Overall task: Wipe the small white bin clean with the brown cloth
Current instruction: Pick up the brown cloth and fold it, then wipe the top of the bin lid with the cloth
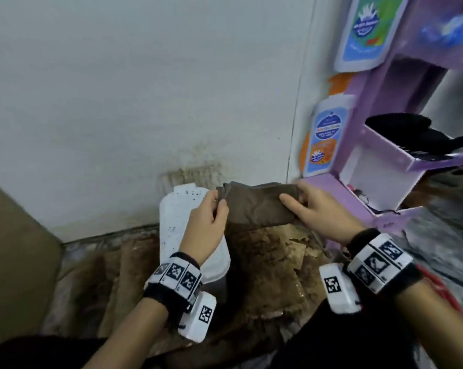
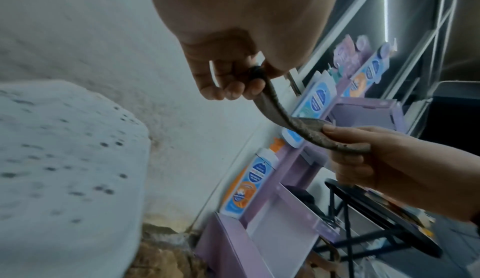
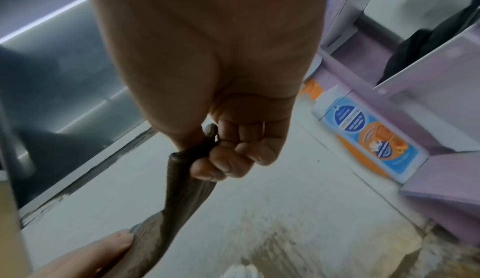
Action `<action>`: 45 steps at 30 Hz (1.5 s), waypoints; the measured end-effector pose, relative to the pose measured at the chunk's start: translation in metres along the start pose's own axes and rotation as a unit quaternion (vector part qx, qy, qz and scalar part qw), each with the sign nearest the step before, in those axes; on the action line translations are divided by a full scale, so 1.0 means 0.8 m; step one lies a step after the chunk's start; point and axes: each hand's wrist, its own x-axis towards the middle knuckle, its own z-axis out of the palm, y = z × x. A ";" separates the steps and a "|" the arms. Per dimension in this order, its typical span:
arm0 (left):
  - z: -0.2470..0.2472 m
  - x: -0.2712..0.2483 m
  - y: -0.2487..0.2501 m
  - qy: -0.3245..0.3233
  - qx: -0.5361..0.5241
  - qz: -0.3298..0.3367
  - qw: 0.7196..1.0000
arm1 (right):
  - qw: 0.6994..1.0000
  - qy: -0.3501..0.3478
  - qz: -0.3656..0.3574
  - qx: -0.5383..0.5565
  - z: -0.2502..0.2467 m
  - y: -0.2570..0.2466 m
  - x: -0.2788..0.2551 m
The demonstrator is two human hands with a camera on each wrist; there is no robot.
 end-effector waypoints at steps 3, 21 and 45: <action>-0.034 -0.020 -0.028 0.021 0.017 -0.022 0.999 | 0.999 -0.054 0.001 -0.003 0.042 -0.017 0.013; -0.066 -0.012 -0.165 -0.001 0.183 -0.022 0.983 | 0.984 -0.044 0.154 0.073 0.208 -0.028 -0.007; -0.077 -0.068 -0.203 0.001 0.153 -0.181 0.971 | 0.982 -0.092 -0.132 -0.100 0.271 -0.005 0.023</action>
